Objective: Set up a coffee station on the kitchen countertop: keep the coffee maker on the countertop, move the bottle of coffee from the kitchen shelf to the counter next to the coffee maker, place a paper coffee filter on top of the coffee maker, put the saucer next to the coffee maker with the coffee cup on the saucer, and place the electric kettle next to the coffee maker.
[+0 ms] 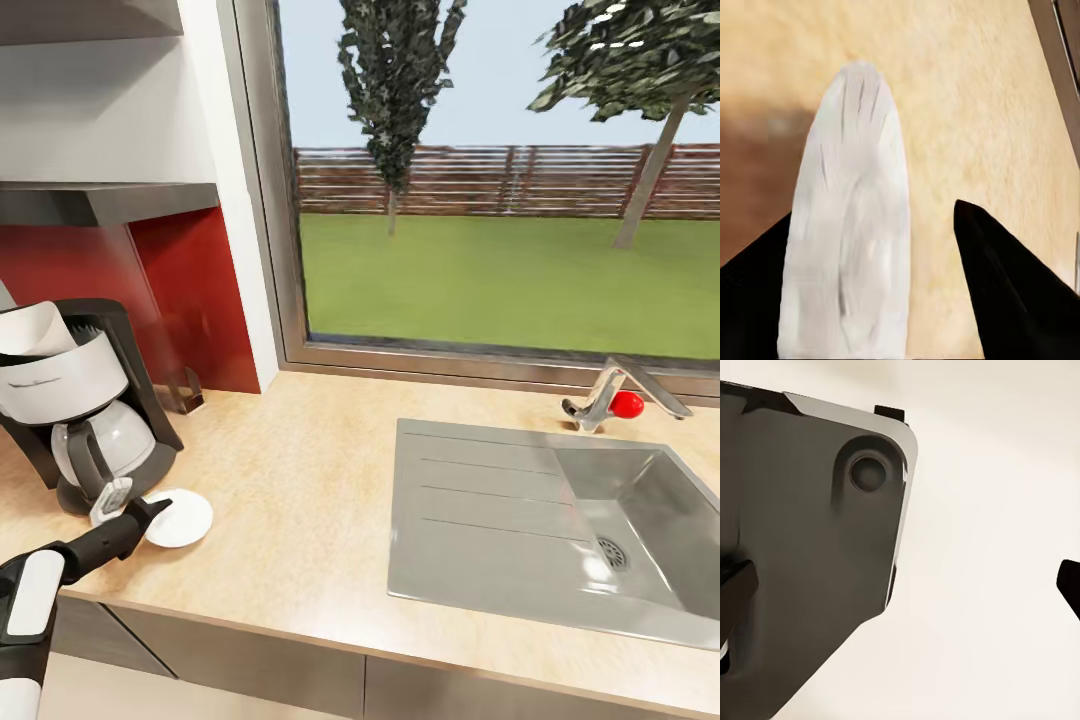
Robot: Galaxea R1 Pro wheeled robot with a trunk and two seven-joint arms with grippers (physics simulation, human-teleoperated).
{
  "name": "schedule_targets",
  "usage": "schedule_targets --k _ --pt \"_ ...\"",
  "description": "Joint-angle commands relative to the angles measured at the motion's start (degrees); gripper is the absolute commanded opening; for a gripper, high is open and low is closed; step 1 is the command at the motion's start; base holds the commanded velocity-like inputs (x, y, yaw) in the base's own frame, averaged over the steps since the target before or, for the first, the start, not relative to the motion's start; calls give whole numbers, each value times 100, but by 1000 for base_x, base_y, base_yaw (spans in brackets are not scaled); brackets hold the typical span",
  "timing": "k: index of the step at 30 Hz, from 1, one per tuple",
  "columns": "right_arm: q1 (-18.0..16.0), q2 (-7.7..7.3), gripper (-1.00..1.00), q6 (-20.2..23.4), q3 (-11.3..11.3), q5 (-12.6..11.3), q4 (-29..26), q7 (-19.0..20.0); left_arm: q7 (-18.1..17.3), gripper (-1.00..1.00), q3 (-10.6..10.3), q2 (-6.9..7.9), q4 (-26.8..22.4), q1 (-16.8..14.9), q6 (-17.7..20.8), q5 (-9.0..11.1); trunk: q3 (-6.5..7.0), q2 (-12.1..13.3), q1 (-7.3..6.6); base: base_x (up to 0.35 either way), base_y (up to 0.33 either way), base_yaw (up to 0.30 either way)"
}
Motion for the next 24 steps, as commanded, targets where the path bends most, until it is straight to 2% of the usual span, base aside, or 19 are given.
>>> schedule_targets --k 1,10,24 --pt "-5 1 100 8 -35 30 -13 36 -37 100 17 2 2 -7 -11 -22 -12 -12 3 0 0 0" --pt "-4 -5 100 7 -34 30 -13 36 -20 100 24 16 9 -7 -98 -77 -12 -12 3 -31 15 0" --pt "-5 2 100 7 -28 30 -13 36 -21 100 29 17 7 -7 -94 -106 -12 -12 3 -273 173 0"
